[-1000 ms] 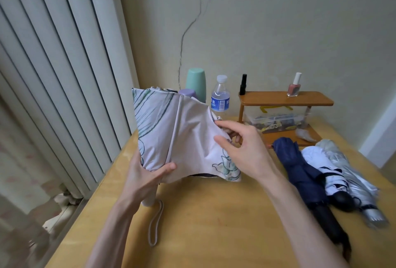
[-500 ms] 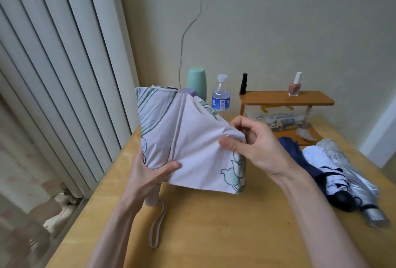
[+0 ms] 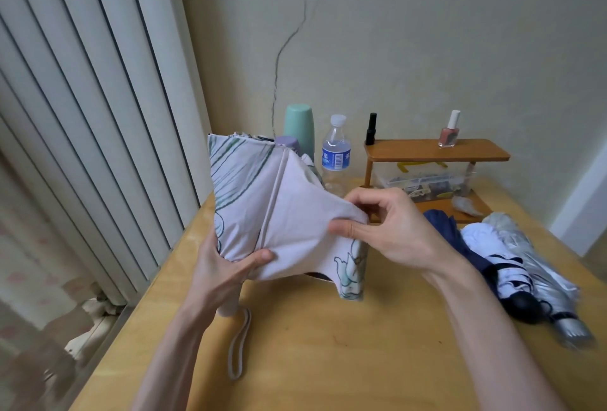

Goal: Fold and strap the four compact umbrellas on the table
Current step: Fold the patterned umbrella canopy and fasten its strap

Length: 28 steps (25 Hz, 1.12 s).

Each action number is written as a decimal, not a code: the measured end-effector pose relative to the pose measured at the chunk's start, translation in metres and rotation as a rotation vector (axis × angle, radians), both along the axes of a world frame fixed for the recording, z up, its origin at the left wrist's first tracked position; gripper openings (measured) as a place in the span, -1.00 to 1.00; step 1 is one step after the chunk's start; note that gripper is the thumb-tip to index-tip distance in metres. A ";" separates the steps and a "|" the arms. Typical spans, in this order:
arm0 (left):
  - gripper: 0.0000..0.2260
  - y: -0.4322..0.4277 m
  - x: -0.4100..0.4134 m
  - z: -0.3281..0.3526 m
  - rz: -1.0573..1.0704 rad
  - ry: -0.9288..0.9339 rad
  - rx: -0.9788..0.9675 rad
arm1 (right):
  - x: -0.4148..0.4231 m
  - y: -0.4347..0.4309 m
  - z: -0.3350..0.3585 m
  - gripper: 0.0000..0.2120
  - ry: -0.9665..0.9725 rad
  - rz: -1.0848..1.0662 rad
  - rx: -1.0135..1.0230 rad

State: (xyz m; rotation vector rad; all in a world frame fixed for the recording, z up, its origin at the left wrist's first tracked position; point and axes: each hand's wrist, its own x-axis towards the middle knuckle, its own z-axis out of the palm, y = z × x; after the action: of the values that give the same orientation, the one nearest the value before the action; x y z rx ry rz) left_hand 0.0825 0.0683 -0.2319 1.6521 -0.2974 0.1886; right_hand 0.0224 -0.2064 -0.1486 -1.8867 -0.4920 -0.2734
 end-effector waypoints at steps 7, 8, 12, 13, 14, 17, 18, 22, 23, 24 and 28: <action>0.04 0.008 -0.001 0.001 -0.050 0.039 0.022 | -0.004 -0.014 0.003 -0.75 -0.044 -0.123 -0.188; 0.02 0.006 -0.002 0.001 -0.053 0.037 0.031 | -0.003 -0.012 0.002 -0.81 -0.041 -0.124 -0.206; 0.02 0.007 -0.001 0.000 -0.034 0.035 0.020 | 0.005 -0.006 -0.007 -0.49 0.012 -0.126 -0.307; 0.03 0.009 0.000 0.000 -0.034 0.026 0.019 | 0.005 -0.006 -0.007 -0.46 0.026 -0.127 -0.319; 0.02 0.011 0.000 0.001 -0.040 0.014 0.025 | 0.004 -0.008 -0.006 -0.48 0.047 -0.135 -0.313; -0.02 0.014 -0.003 0.003 -0.087 -0.002 0.056 | -0.002 -0.018 0.002 -0.61 0.087 -0.154 -0.235; -0.03 0.014 -0.003 0.003 -0.098 0.005 0.060 | -0.004 -0.021 0.002 -0.67 0.080 -0.131 -0.195; 0.05 0.010 0.001 -0.001 -0.078 0.032 0.044 | -0.008 -0.031 0.005 -0.87 0.084 -0.021 -0.134; 0.06 0.009 0.001 0.000 -0.076 0.035 0.032 | -0.007 -0.030 0.005 -0.85 0.061 -0.039 -0.137; 0.06 0.007 0.000 0.000 -0.074 0.039 0.022 | -0.005 -0.030 0.004 -0.86 0.034 -0.081 -0.140; -0.08 0.003 0.001 -0.003 -0.072 0.057 0.001 | 0.000 -0.021 0.003 -0.87 -0.029 -0.231 -0.128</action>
State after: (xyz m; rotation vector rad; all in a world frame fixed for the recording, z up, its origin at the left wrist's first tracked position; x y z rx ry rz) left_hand 0.0831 0.0709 -0.2352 1.6421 -0.3137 0.0871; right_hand 0.0228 -0.2273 -0.1452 -2.0695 -0.3165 -0.4311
